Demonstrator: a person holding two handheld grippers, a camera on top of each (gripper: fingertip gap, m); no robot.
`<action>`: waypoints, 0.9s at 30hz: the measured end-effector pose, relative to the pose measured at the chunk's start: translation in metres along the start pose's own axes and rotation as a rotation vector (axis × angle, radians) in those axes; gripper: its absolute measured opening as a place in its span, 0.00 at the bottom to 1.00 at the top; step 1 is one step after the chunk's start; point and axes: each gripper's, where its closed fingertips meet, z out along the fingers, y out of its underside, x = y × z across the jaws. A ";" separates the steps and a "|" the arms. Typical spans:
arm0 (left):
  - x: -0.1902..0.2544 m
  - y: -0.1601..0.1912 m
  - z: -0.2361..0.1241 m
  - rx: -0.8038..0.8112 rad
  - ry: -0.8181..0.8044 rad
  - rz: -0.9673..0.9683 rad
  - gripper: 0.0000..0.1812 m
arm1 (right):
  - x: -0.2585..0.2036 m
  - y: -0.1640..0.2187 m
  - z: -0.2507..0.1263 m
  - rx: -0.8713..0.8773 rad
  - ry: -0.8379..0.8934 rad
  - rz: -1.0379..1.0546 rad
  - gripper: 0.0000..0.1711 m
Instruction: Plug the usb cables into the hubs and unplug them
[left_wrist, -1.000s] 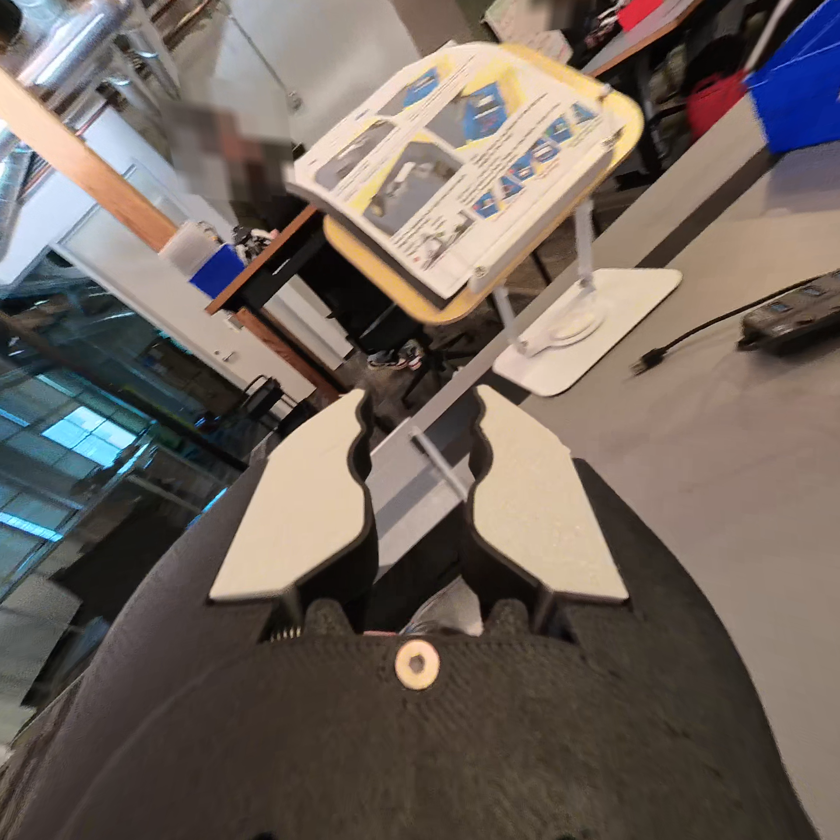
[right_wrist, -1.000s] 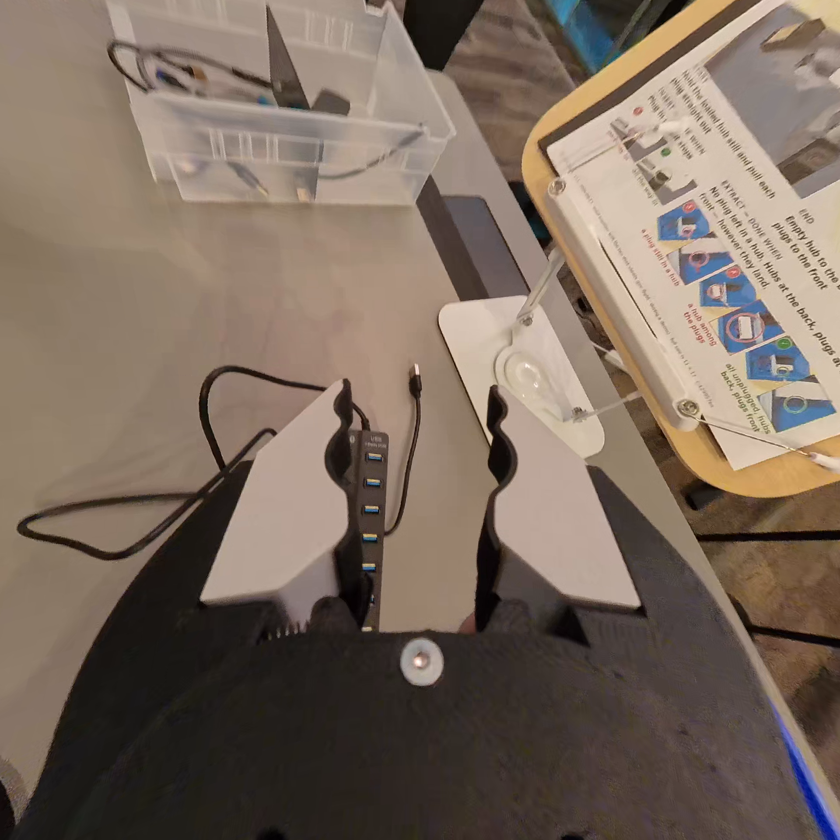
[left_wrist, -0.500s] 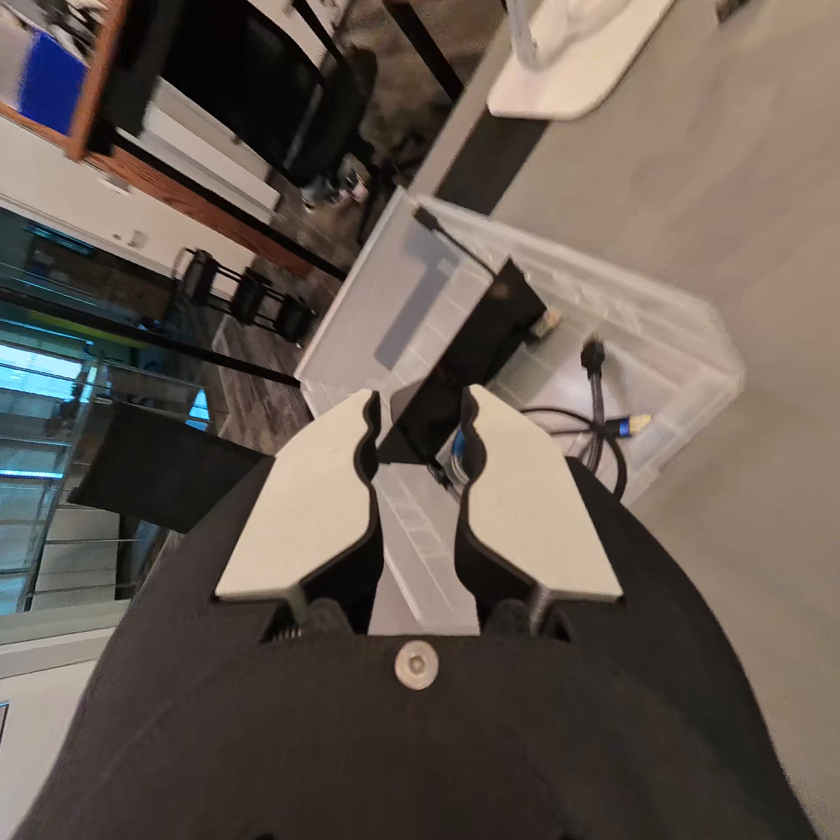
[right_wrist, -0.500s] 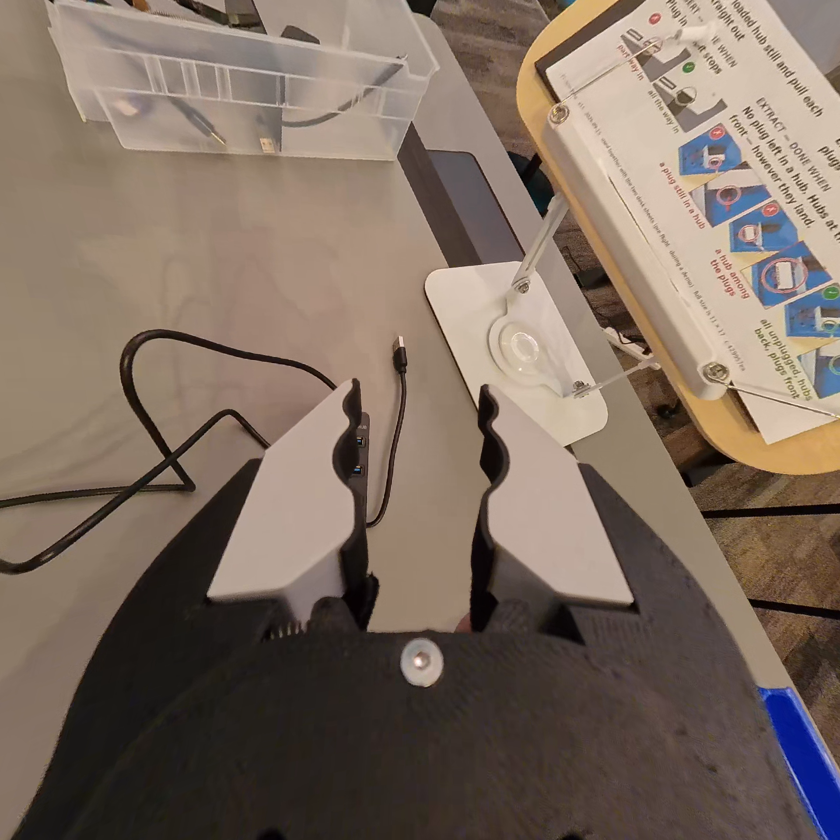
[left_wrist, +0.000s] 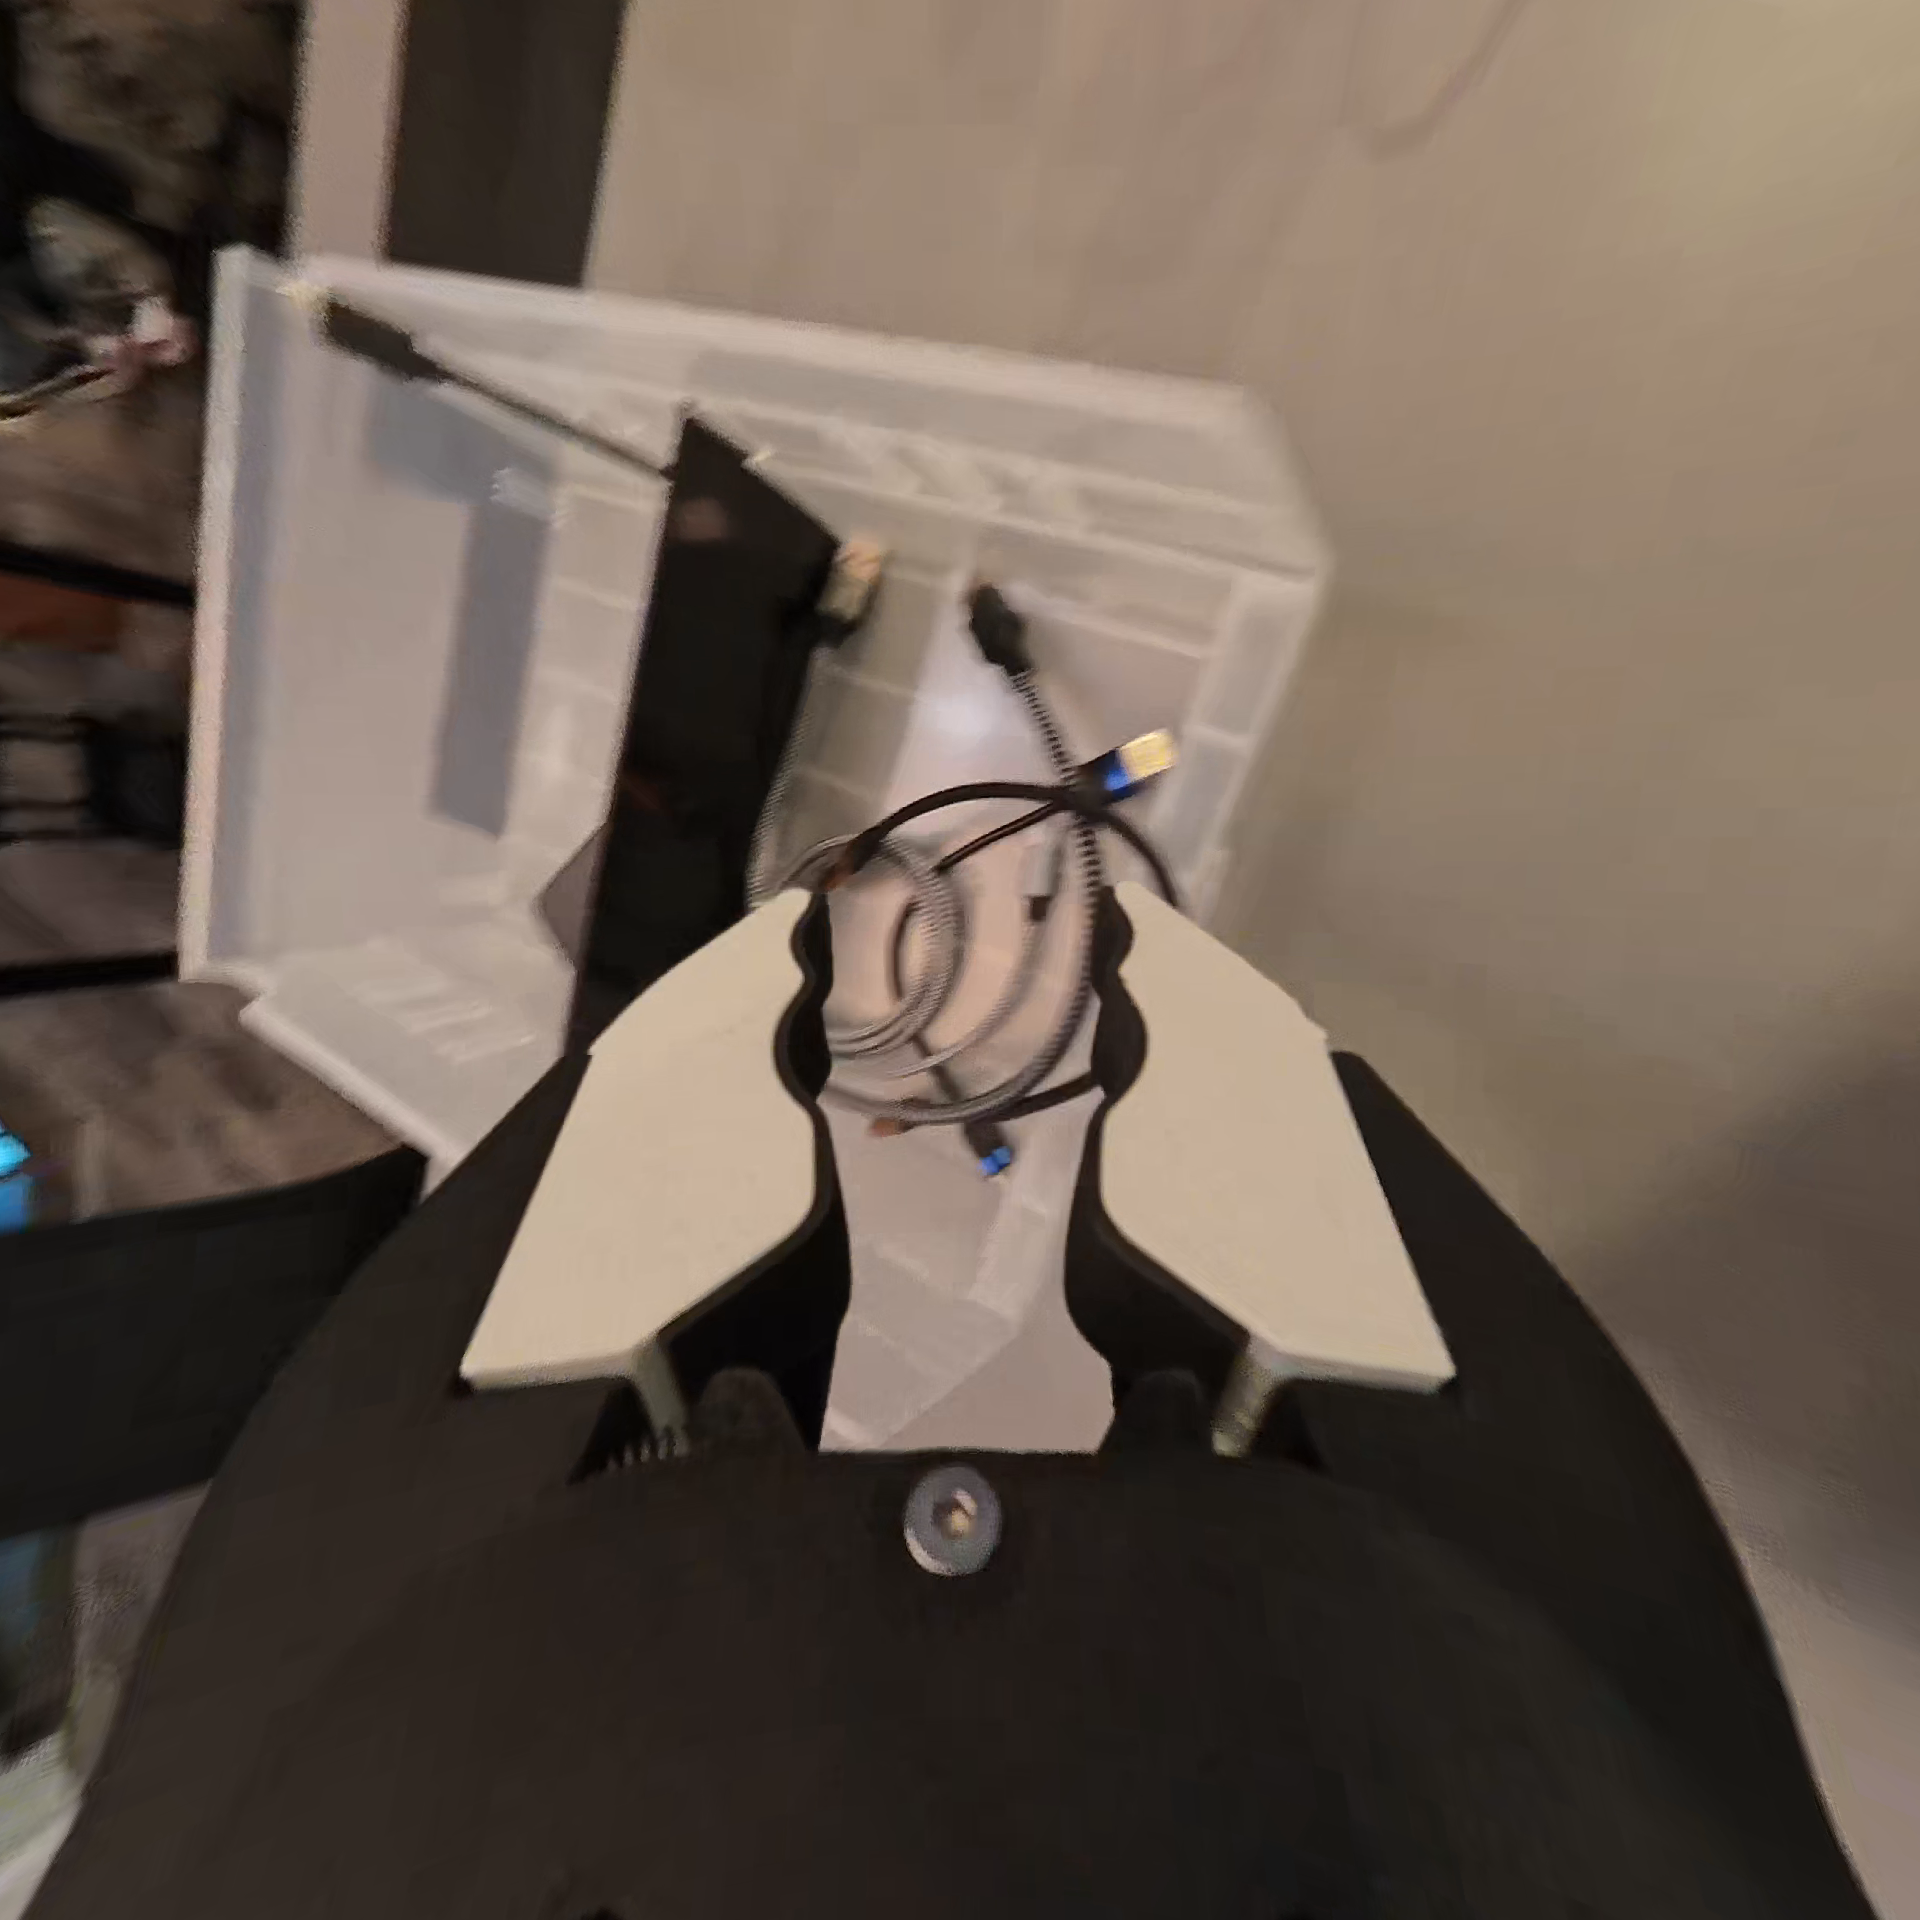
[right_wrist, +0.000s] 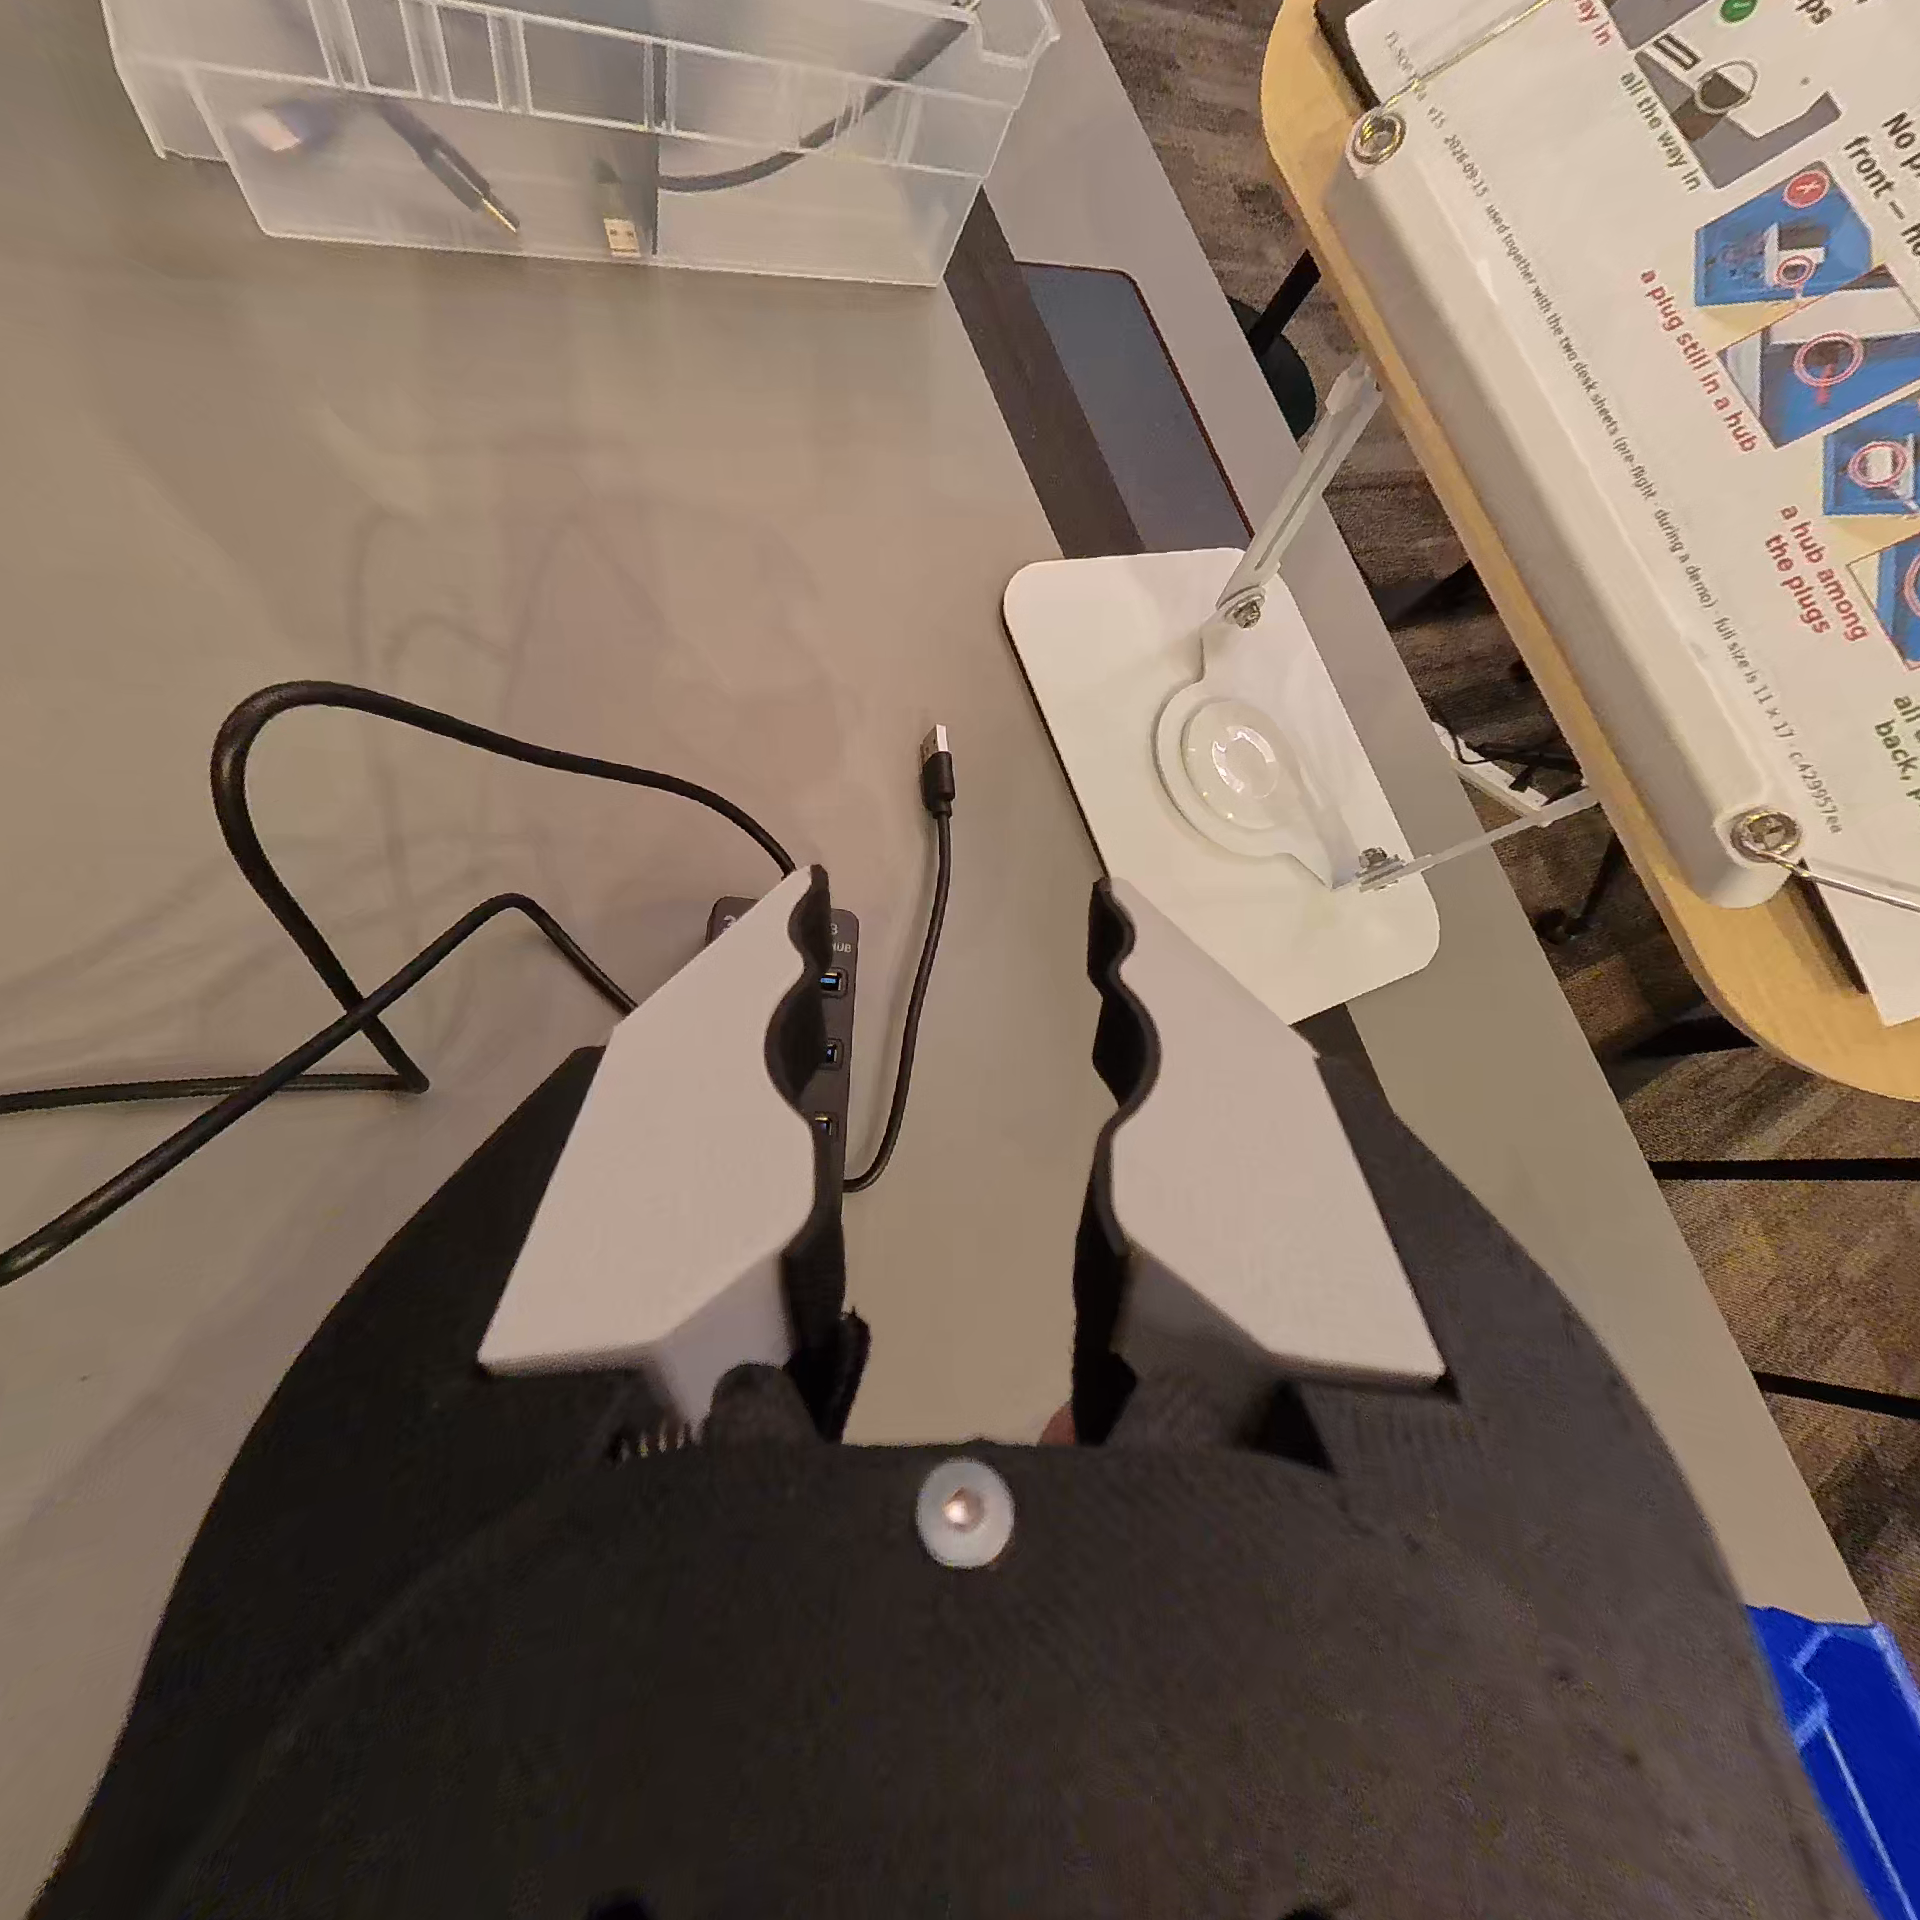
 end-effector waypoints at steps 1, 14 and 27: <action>0.011 -0.002 0.000 0.008 0.050 0.020 0.27 | 0.000 0.001 0.001 -0.003 -0.001 -0.001 0.28; 0.031 0.019 0.023 -0.084 -0.220 0.256 0.18 | -0.002 0.015 0.015 -0.047 -0.015 -0.001 0.27; 0.017 0.020 0.014 -0.002 -0.374 0.243 0.02 | -0.004 0.022 0.022 -0.086 -0.009 -0.011 0.28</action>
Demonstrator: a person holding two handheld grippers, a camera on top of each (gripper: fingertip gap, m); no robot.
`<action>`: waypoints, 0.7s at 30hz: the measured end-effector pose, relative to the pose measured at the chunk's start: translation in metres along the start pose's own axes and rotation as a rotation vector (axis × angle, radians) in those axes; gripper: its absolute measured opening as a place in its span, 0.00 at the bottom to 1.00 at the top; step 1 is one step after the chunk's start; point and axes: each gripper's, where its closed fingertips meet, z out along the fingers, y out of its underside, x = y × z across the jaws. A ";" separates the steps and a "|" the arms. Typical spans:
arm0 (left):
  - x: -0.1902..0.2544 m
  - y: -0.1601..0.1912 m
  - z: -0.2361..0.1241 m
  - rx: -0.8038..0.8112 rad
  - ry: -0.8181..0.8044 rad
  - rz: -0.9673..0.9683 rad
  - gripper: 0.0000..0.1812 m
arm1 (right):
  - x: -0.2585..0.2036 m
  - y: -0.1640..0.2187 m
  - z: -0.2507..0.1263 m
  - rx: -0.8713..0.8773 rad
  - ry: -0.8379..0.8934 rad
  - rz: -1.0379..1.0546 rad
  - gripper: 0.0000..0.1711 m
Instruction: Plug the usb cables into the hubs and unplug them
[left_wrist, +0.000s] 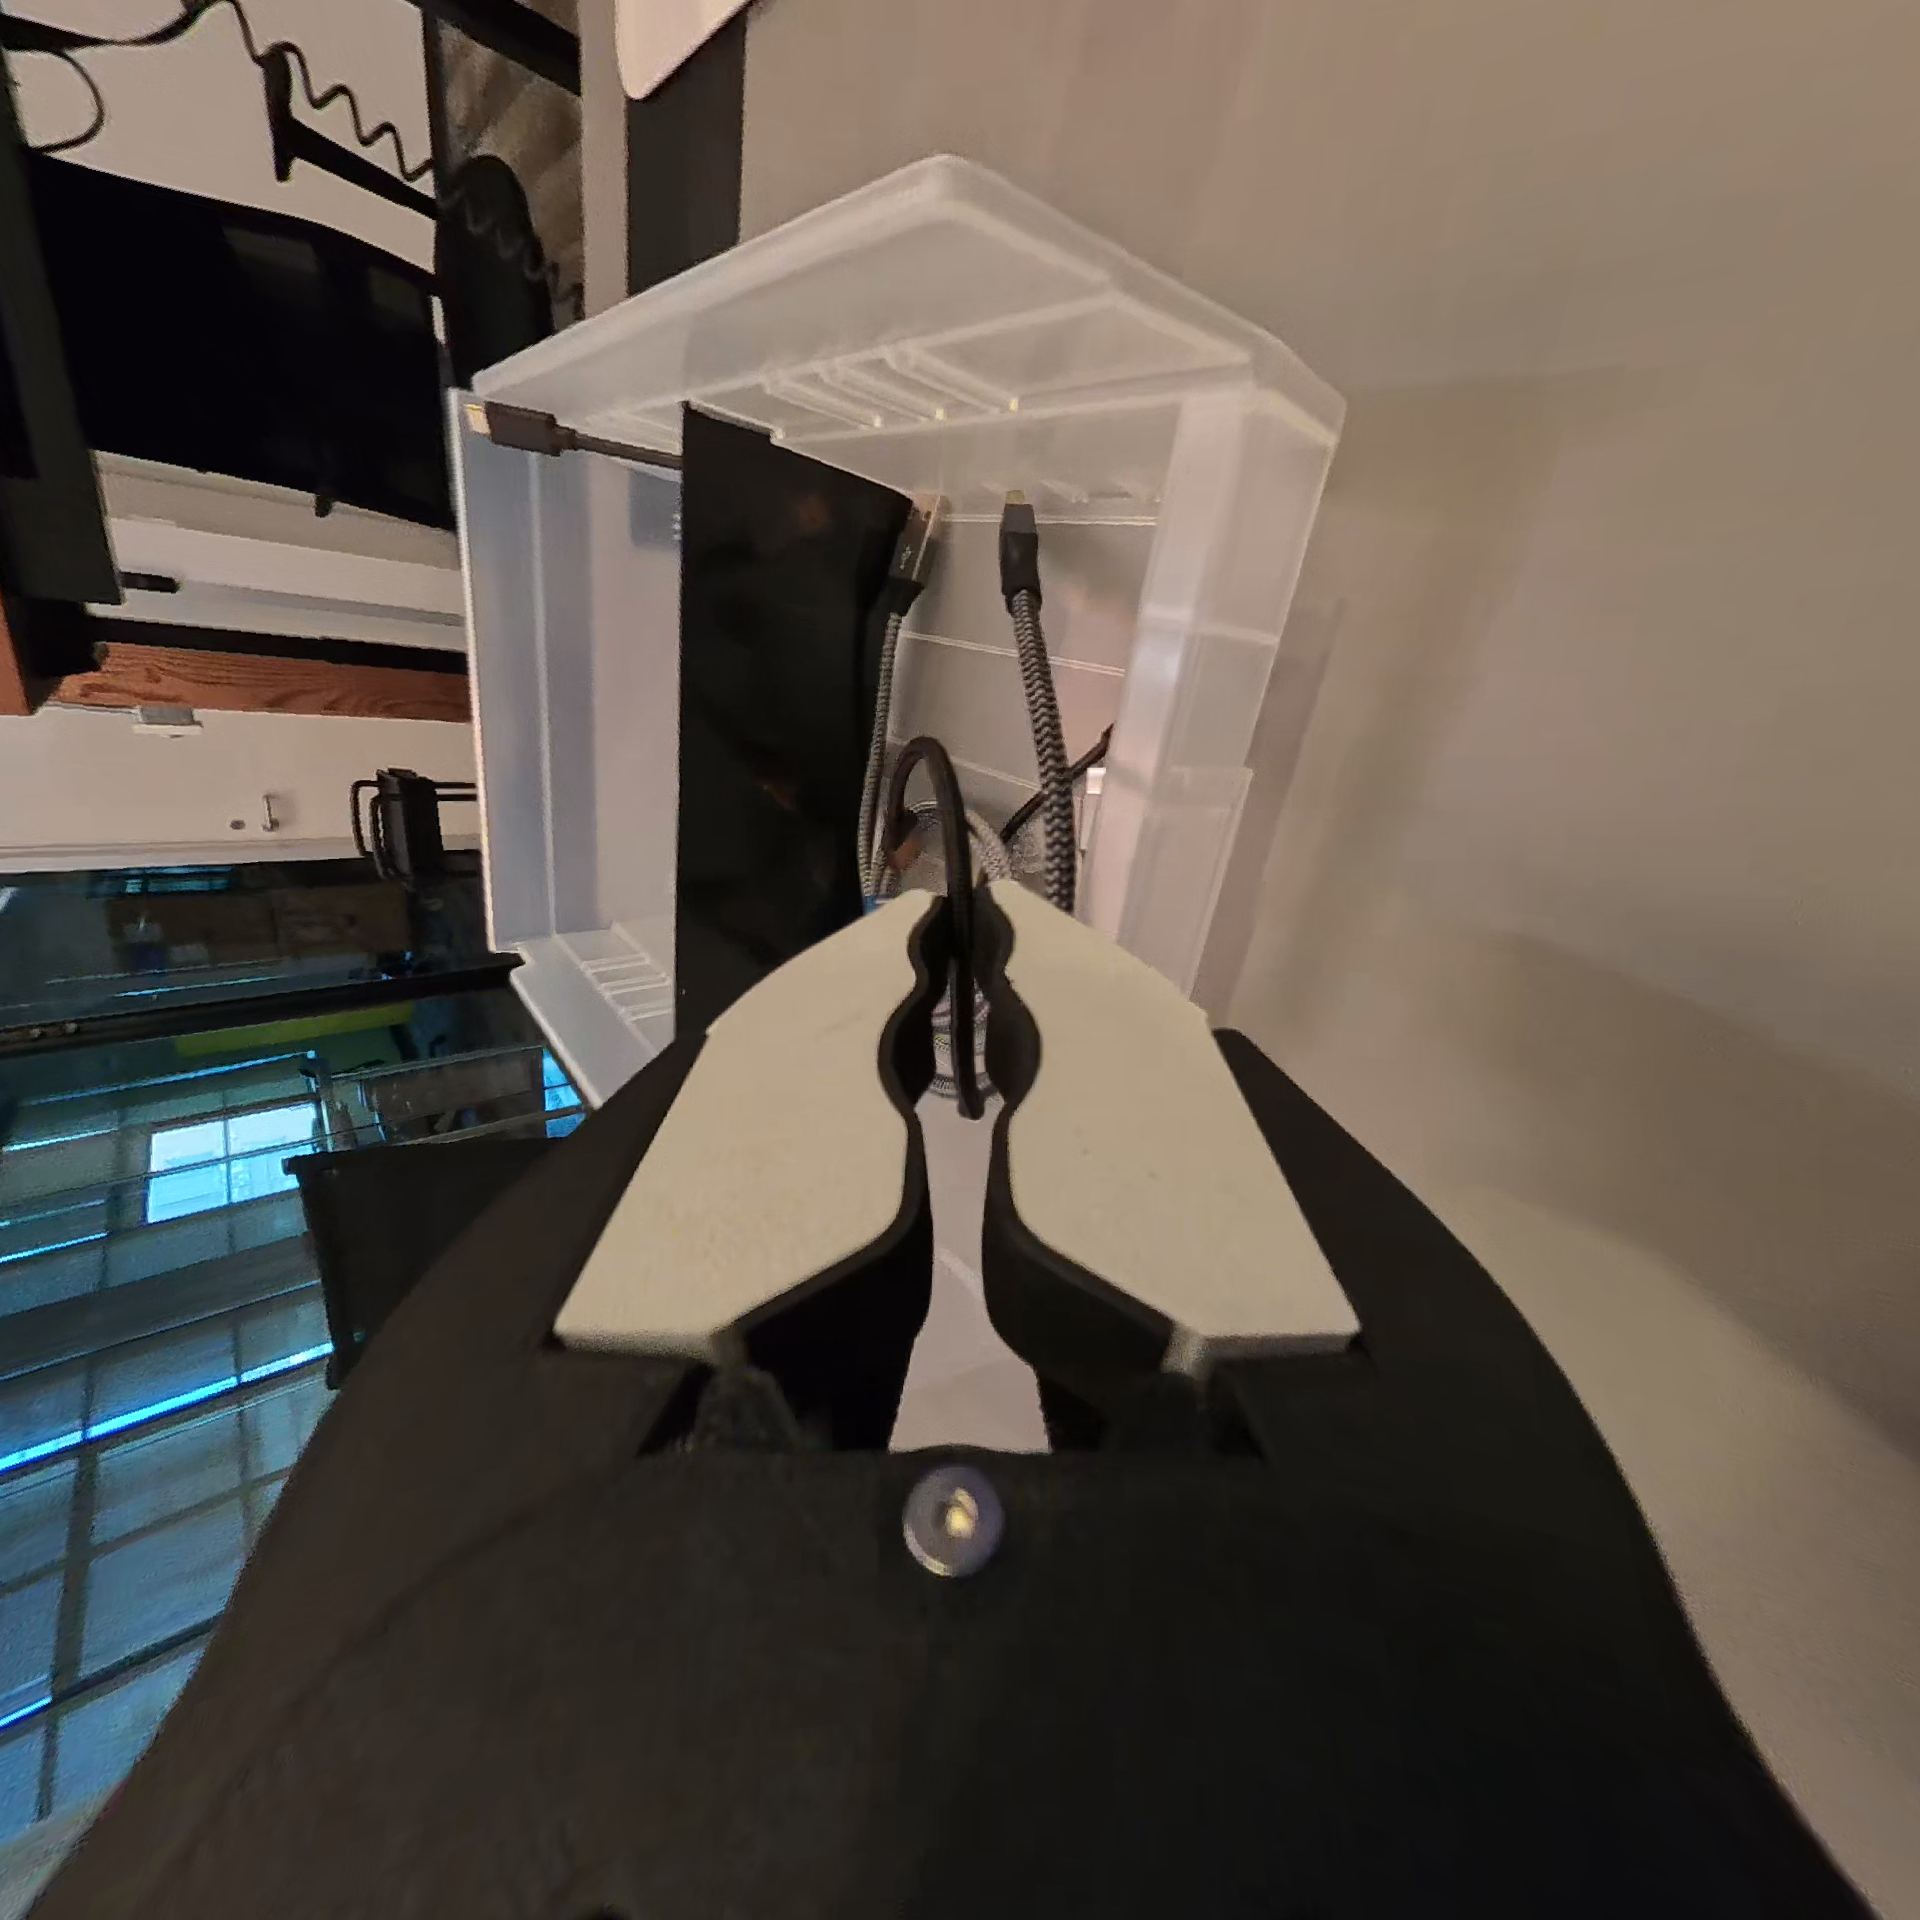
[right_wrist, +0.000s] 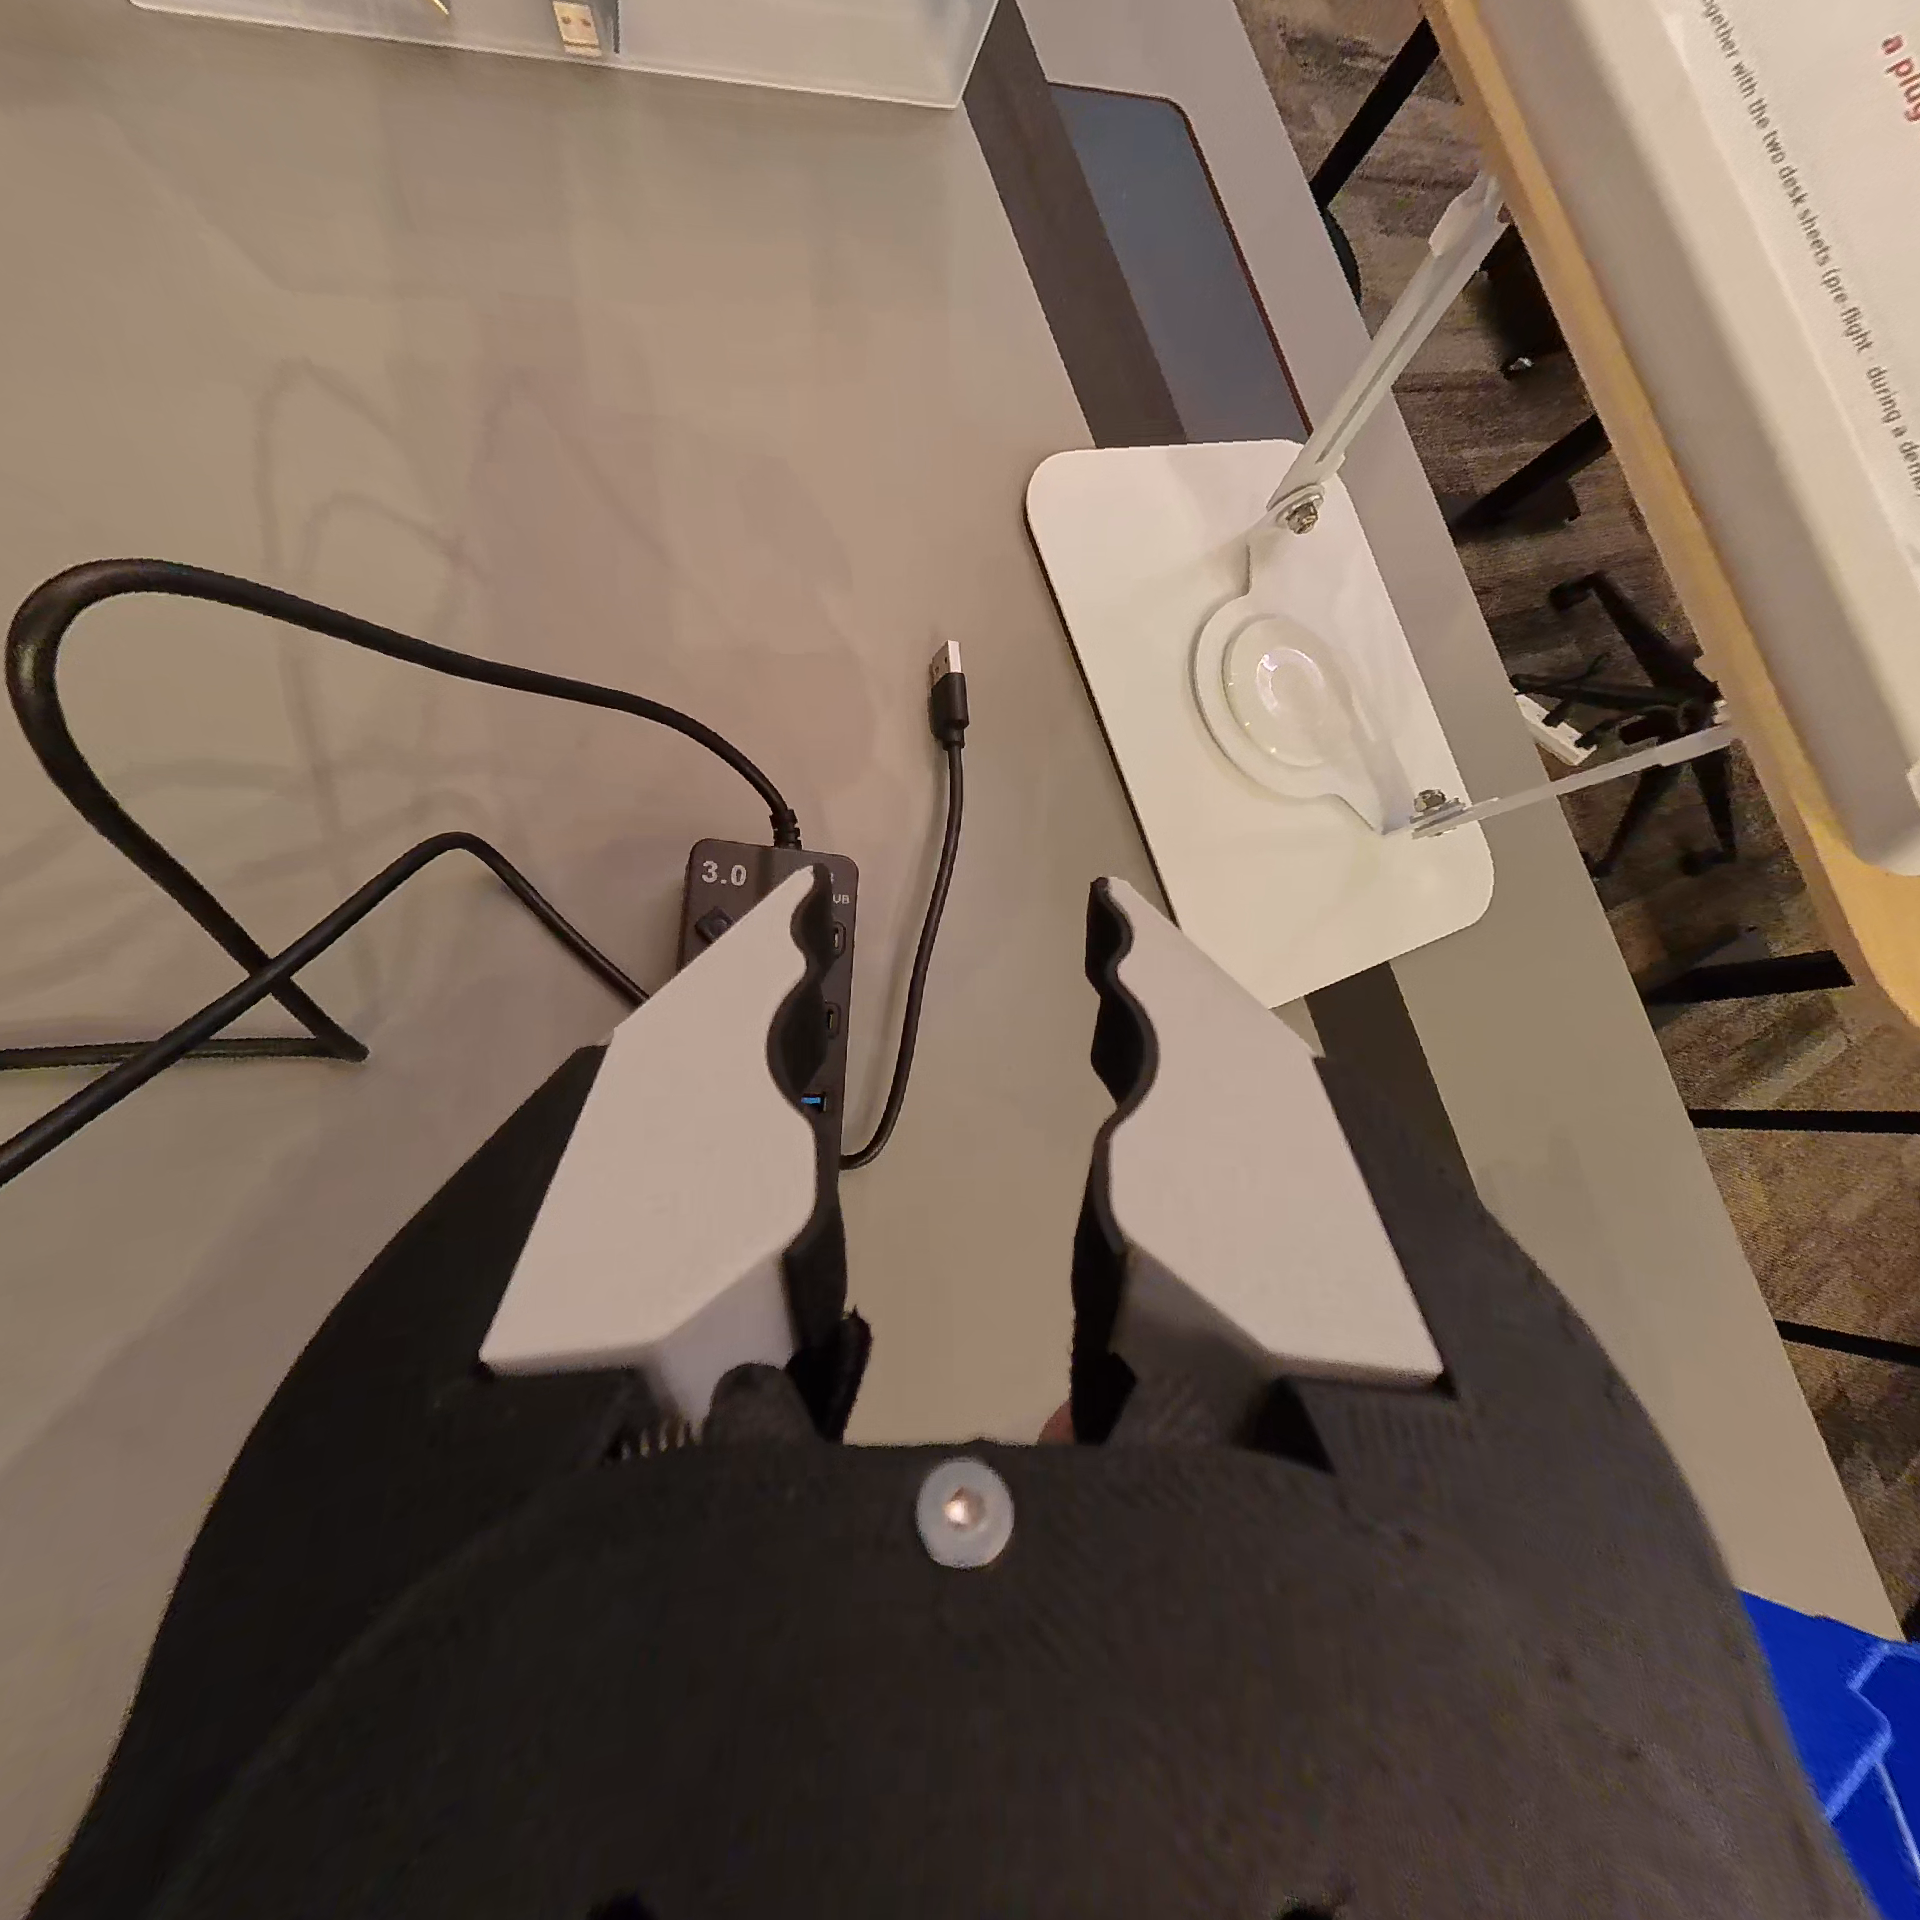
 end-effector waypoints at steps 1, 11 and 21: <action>-0.001 0.000 -0.001 0.004 0.004 -0.011 0.02 | 0.000 0.000 0.001 -0.004 0.000 -0.001 0.28; -0.084 -0.002 -0.019 0.090 -0.173 -0.237 0.02 | 0.000 0.000 0.001 0.001 0.000 -0.005 0.27; -0.168 -0.058 -0.066 0.310 -0.299 -0.457 0.02 | 0.010 -0.018 -0.025 0.084 0.042 -0.009 0.27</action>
